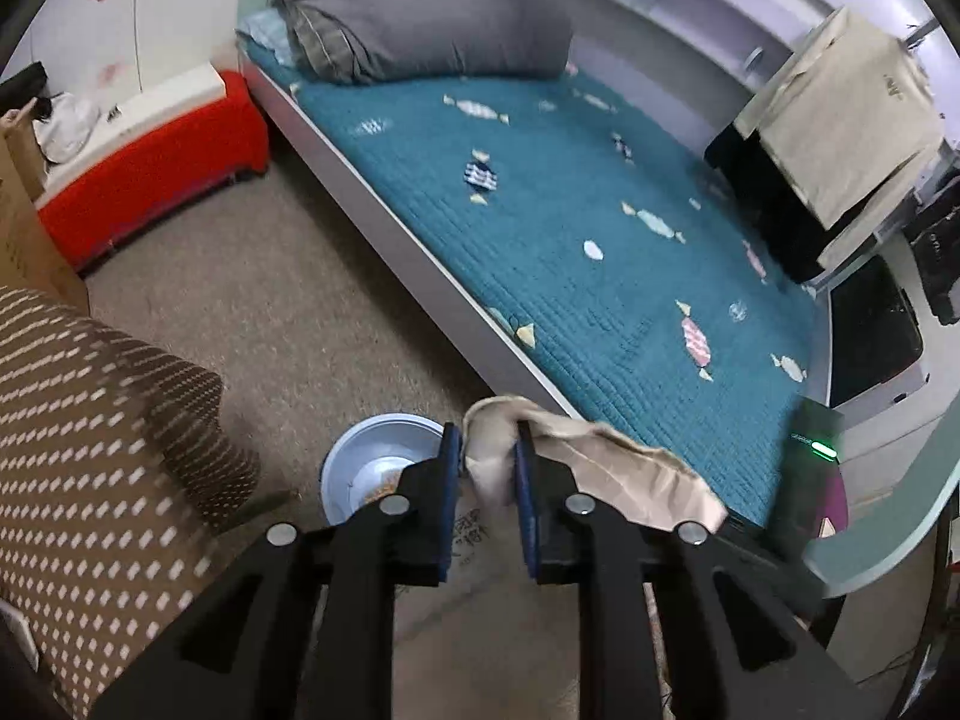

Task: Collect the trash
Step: 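Carry the newspaper to the wastebasket and release it from the left tool, then drop the toothpaste tube into the wastebasket with the right tool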

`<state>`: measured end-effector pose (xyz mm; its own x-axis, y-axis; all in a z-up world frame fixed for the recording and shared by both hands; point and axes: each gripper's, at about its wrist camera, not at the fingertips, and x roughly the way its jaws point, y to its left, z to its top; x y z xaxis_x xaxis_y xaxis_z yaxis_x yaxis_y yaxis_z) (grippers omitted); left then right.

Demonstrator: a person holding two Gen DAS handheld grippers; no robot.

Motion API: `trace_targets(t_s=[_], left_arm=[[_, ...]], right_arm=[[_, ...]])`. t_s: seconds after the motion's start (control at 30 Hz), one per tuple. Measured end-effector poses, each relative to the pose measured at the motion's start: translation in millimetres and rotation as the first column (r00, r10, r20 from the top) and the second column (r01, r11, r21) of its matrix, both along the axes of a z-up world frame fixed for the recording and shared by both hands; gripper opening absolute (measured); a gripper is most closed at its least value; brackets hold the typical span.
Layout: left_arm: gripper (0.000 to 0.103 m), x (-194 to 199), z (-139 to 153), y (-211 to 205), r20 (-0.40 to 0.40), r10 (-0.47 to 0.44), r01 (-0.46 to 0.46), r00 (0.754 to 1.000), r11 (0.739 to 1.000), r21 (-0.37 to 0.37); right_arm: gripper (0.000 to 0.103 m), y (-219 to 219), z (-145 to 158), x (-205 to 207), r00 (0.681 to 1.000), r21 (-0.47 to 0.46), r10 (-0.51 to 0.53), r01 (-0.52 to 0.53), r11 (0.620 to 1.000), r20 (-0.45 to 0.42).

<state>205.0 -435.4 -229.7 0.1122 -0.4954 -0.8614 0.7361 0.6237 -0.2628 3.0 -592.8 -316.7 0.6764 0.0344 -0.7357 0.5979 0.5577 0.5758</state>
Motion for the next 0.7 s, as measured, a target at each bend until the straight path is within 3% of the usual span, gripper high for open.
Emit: trace_targets(t_s=[0.2, 0.23, 0.27, 0.33, 0.43, 0.47, 0.57, 0.7], left_arm=[[0.018, 19, -39, -34, -0.071, -0.011, 0.019, 0.997, 0.994, 0.111], [0.026, 22, -45, -36, -0.058, 0.0, 0.008, 0.998, 0.99, 0.14], [0.046, 25, -51, -34, -0.045, 0.019, -0.01, 0.999, 0.984, 0.178], [0.071, 28, -56, -30, -0.029, 0.05, -0.043, 0.998, 0.977, 0.209], [0.086, 26, -49, -19, 0.035, 0.067, -0.073, 0.997, 0.972, 0.224], [0.087, 24, -45, -15, 0.051, 0.074, -0.084, 0.996, 0.969, 0.233], [0.087, 20, -26, 0, 0.063, 0.091, -0.101, 0.994, 0.981, 0.168], [0.092, 0, 12, 29, 0.174, 0.115, -0.129, 0.978, 0.989, 0.073]], right_arm=[[0.08, -10, 18, -18, 1.0, -0.03, -0.019, 0.02, 0.999, 0.025], [0.08, -10, 20, -21, 0.999, -0.029, -0.019, 0.02, 0.999, 0.027], [0.081, -11, 19, -23, 0.999, -0.028, -0.022, 0.022, 0.999, 0.025], [0.083, -12, 16, -25, 1.0, -0.029, -0.021, 0.021, 0.999, 0.011], [0.092, -11, 11, -28, 1.0, -0.027, -0.026, 0.025, 0.999, -0.013], [0.096, -9, 10, -29, 0.999, -0.028, -0.03, 0.03, 0.999, -0.02], [0.097, -1, 16, -30, 0.999, -0.052, -0.032, 0.031, 0.998, -0.019], [0.097, 17, 45, -23, 1.0, -0.145, -0.026, 0.025, 0.989, -0.008]])
